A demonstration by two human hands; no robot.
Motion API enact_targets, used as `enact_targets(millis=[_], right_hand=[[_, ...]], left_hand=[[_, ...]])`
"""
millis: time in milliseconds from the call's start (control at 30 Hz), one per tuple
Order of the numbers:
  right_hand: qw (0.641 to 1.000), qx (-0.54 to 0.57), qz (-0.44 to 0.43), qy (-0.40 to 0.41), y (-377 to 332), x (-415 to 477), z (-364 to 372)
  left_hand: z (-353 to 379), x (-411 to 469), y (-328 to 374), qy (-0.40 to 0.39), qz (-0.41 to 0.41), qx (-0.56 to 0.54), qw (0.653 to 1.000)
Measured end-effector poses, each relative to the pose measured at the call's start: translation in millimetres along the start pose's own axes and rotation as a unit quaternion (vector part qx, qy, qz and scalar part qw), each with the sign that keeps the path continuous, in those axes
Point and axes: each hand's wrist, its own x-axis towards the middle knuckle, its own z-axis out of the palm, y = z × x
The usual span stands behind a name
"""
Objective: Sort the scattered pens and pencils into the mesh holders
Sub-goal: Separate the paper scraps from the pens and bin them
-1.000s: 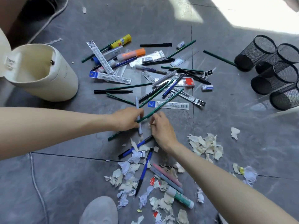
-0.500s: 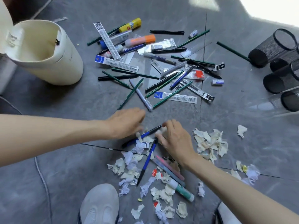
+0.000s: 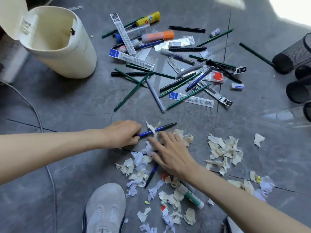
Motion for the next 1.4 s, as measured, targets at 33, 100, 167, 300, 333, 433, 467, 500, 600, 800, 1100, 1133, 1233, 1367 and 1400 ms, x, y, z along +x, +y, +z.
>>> enact_targets(millis=[33,100,167,300,333,433,467,500,600,800,1100,1133,1233,1367,1400], right_hand=[[1.000,0.001,0.013,0.006,1,4,0],[1.000,-0.001,0.020,0.019,6,6,-2],[0.999,0.000,0.033,0.041,13,5,-4],[0.986,-0.003,0.112,0.123,26,0,-6],[0.985,0.002,0.106,0.138,26,-1,-6],[0.986,0.058,0.074,0.139,16,2,-8],[0.984,0.083,0.095,0.130,12,6,-9],[0.980,0.102,0.122,0.116,10,10,-10],[0.993,0.088,0.079,0.019,10,22,-7],[0.992,0.060,0.067,-0.090,23,18,-4],[0.996,0.084,0.036,-0.013,28,-13,-6],[0.993,0.104,0.051,-0.012,21,-10,-7],[0.986,0.128,0.105,-0.020,5,0,-4],[0.982,0.139,0.131,-0.011,10,10,-4],[0.981,0.139,0.132,-0.016,13,11,-5]], left_hand=[[-1,2,-2,-0.004,0.009,-0.003,1.000],[-4,3,-3,-0.009,0.019,-0.006,1.000],[-5,4,-4,-0.009,0.021,-0.011,1.000],[-7,3,-9,0.008,0.050,-0.085,0.995],[-9,3,-9,0.007,0.050,-0.128,0.991],[-16,3,-4,-0.051,0.005,-0.299,0.953],[-18,3,-2,-0.078,-0.008,-0.358,0.930],[-18,4,-1,-0.096,-0.017,-0.409,0.907],[-17,9,-1,-0.068,-0.036,-0.477,0.875],[-28,29,-20,0.117,-0.108,-0.233,0.959],[16,-6,18,0.177,0.199,0.097,0.959],[22,-9,21,0.155,0.201,0.094,0.963],[35,-16,17,0.146,0.160,0.037,0.975],[37,-26,-5,0.145,0.116,-0.002,0.983],[37,-28,-10,0.139,0.097,-0.024,0.985]])
